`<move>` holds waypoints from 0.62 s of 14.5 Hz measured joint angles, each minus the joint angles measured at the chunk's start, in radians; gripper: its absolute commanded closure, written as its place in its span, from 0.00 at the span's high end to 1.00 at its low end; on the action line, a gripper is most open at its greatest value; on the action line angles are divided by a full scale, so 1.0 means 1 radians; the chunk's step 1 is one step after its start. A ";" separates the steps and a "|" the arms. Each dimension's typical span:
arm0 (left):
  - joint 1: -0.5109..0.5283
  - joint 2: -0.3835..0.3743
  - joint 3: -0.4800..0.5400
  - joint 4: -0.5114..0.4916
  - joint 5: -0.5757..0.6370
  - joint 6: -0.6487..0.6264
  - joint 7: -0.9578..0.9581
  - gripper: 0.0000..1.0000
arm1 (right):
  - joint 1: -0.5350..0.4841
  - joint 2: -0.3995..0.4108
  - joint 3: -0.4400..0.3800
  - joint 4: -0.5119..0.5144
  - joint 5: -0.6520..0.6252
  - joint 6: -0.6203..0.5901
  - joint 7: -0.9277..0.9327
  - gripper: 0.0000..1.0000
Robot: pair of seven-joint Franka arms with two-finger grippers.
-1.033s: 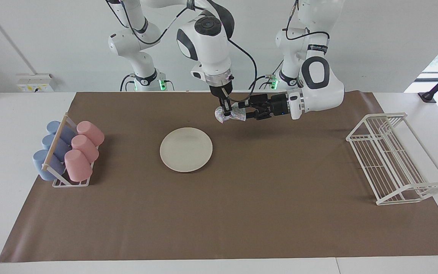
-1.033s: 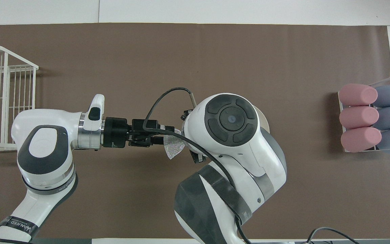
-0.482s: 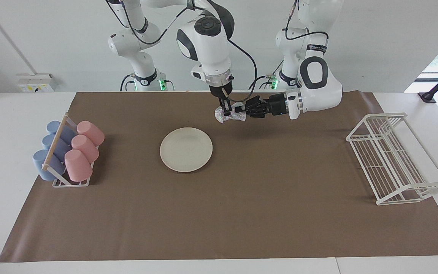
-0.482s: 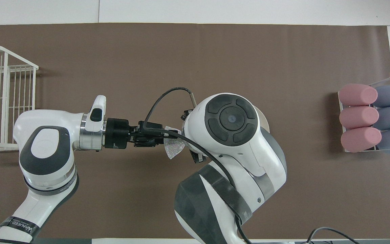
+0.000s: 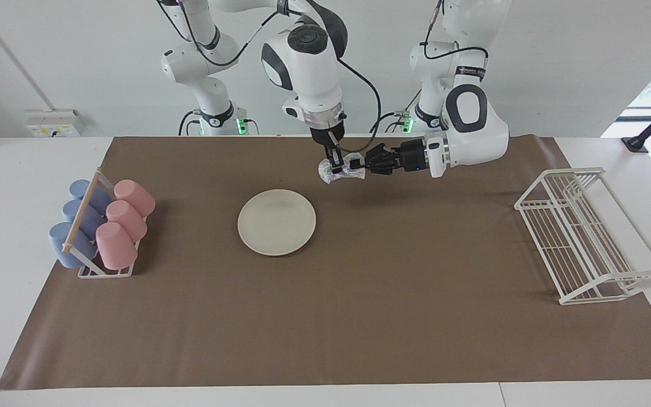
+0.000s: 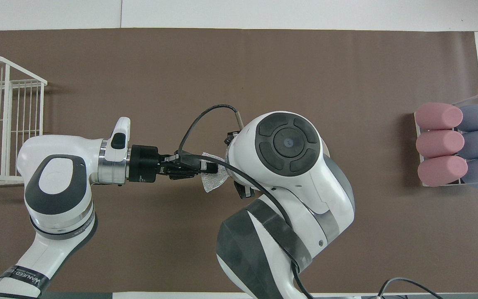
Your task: Wipe plate with sponge
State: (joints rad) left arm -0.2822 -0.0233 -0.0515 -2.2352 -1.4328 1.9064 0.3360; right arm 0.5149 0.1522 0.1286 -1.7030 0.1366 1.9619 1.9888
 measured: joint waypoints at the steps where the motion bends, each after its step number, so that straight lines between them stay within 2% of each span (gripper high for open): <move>1: 0.000 0.000 0.001 0.000 0.000 0.000 0.000 0.00 | -0.002 -0.002 -0.003 0.001 0.000 0.001 0.000 1.00; 4: 0.001 0.000 0.007 -0.003 0.000 0.000 0.000 0.00 | -0.019 -0.023 -0.008 -0.004 0.000 -0.002 -0.117 1.00; 9: 0.003 0.000 0.015 -0.010 0.006 0.024 -0.002 0.00 | -0.140 -0.099 -0.011 -0.058 -0.002 -0.023 -0.612 1.00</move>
State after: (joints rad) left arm -0.2795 -0.0232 -0.0361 -2.2451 -1.4263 1.9300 0.3342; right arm 0.3746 0.0531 0.1179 -1.7614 0.1342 1.9393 1.3767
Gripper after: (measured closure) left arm 0.947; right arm 0.000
